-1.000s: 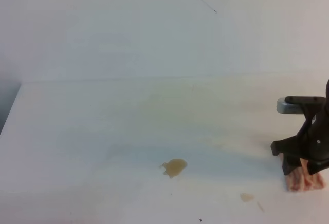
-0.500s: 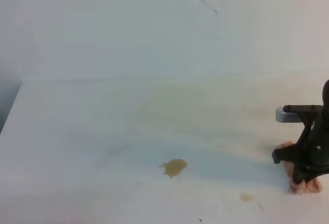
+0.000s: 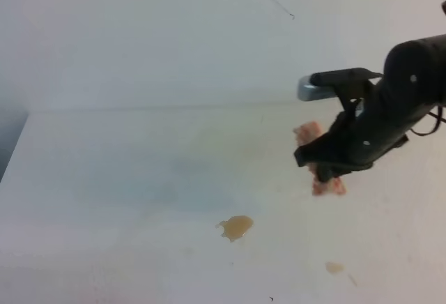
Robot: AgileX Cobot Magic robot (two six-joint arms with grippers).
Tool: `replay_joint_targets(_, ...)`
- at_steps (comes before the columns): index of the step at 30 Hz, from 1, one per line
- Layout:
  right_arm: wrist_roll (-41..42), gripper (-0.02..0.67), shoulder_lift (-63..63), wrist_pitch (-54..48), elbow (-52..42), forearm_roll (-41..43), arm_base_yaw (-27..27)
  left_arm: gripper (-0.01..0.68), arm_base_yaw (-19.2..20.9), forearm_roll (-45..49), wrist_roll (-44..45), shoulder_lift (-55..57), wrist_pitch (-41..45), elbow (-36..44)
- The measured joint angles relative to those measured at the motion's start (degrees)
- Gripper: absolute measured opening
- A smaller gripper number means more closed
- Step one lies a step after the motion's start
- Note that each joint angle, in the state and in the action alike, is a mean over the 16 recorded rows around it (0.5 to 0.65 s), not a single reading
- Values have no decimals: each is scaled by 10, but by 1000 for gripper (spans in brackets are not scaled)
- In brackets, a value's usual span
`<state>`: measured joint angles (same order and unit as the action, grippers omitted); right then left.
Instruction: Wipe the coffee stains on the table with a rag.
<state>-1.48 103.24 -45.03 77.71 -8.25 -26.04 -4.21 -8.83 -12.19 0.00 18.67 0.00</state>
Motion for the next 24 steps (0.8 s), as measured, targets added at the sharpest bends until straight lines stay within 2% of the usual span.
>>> replay_joint_targets(6,43,22,37,-10,78,-15,-88,-3,0,0,0,0,0,0)
replay_joint_targets(11,75,22,92,-33,134,-28,-138,-3,0,0,0,0,0,0)
replay_joint_targets(17,86,23,171,-78,191,-29,-165,-3,0,0,0,0,0,0)
replay_joint_targets(24,75,25,242,-110,235,-16,-169,-3,0,0,0,-1,-1,2)
